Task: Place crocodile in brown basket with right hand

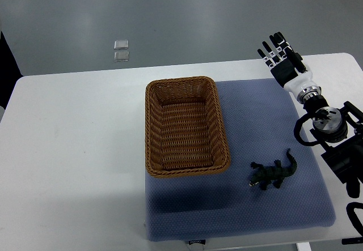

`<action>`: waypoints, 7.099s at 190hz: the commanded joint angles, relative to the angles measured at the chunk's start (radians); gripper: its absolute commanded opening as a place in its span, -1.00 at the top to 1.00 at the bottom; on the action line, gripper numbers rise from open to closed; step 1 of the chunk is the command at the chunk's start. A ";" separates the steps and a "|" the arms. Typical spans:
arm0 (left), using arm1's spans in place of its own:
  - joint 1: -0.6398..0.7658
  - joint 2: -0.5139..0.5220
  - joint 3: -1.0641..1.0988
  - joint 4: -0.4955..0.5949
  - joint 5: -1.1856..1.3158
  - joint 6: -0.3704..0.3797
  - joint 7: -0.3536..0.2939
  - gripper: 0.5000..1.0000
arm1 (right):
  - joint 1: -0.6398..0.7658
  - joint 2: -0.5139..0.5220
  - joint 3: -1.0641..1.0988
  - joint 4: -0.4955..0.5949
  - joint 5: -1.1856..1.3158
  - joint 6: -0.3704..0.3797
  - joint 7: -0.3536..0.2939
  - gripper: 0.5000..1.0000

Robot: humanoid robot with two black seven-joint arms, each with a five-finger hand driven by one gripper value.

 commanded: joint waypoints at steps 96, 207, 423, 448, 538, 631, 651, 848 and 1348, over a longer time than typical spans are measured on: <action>0.000 0.000 0.000 -0.002 0.000 0.000 -0.001 -1.00 | 0.017 -0.056 -0.063 0.014 -0.098 0.003 0.000 -0.70; -0.003 0.000 0.002 -0.025 0.003 -0.003 -0.001 -1.00 | 0.409 -0.605 -0.675 0.380 -0.934 0.244 -0.216 -0.71; -0.011 0.000 0.002 -0.025 0.003 -0.003 0.002 -1.00 | 0.566 -0.831 -1.054 0.873 -0.986 0.314 -0.314 -0.70; -0.011 0.000 0.002 -0.024 0.001 -0.003 0.002 -1.00 | 0.526 -0.831 -1.042 0.873 -0.986 0.314 -0.308 -0.70; -0.011 0.000 0.000 -0.021 0.001 -0.003 0.002 -1.00 | 0.343 -0.812 -0.959 0.871 -0.997 0.194 -0.229 -0.70; -0.011 0.000 0.000 -0.018 0.001 -0.002 0.002 -1.00 | 0.202 -0.779 -0.910 0.856 -1.040 0.135 -0.210 -0.69; -0.011 0.000 0.000 -0.018 0.001 -0.002 0.002 -1.00 | 0.176 -0.772 -0.907 0.853 -1.066 0.117 -0.199 -0.69; -0.011 0.000 0.000 -0.016 0.001 -0.002 0.002 -1.00 | 0.089 -0.751 -0.906 0.810 -1.250 -0.013 -0.087 1.00; -0.011 0.000 0.000 -0.022 0.001 -0.002 0.002 -1.00 | 0.581 -0.539 -0.818 0.558 -1.011 0.174 -0.143 1.00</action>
